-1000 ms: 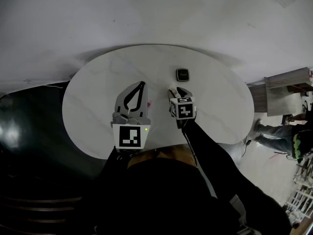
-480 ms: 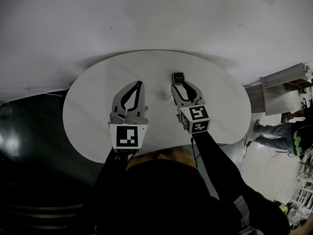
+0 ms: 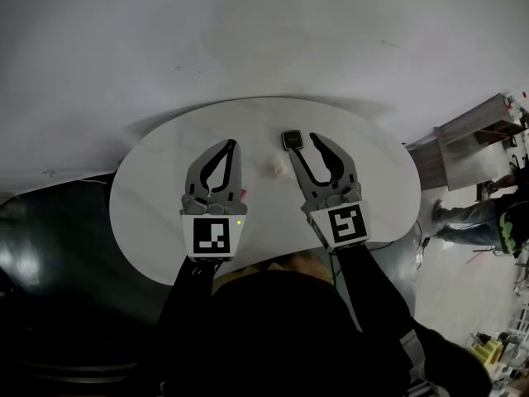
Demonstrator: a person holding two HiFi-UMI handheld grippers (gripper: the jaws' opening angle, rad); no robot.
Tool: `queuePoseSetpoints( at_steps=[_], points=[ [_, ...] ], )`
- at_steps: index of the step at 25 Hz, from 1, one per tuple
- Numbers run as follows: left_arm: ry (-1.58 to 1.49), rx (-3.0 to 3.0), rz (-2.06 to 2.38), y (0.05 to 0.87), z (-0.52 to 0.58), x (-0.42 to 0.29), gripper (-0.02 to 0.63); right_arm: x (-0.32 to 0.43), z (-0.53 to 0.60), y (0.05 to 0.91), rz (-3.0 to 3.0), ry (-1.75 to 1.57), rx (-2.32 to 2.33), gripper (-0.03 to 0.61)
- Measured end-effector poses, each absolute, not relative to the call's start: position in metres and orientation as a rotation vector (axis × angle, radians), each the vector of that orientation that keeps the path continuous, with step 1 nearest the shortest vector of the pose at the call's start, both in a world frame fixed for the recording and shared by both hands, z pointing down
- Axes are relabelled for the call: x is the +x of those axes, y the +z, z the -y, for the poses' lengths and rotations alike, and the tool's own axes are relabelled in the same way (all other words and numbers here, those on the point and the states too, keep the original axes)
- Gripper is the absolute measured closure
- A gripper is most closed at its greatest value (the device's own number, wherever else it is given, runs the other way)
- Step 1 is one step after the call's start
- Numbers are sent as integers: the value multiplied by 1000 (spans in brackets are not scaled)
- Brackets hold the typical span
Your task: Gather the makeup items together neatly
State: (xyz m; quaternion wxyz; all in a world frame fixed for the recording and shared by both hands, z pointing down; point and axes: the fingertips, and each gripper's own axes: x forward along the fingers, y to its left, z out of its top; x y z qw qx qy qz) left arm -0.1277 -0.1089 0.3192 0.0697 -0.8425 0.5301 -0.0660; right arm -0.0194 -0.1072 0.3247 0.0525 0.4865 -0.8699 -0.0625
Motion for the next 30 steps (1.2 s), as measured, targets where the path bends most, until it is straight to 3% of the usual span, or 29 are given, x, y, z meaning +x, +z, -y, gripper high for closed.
queuePoseSetpoints(
  at_steps=[4,5,6,8,30],
  points=[
    [-179,-2539,-1583,320,105,-124,597,-11,102,319,2631,-233,1520,405],
    [-174,-2538,-1581,319,104,-123,597,-9,101,316,2633,-237,1540,432],
    [-173,-2536,-1577,318,103,-122,597,-6,100,313,2636,-243,1558,512],
    [-184,-2532,-1568,317,101,-121,597,-4,98,311,2636,-250,1574,545],
    [-134,-2529,-1577,315,103,-122,597,-7,105,315,2641,-248,1547,548]
  ],
)
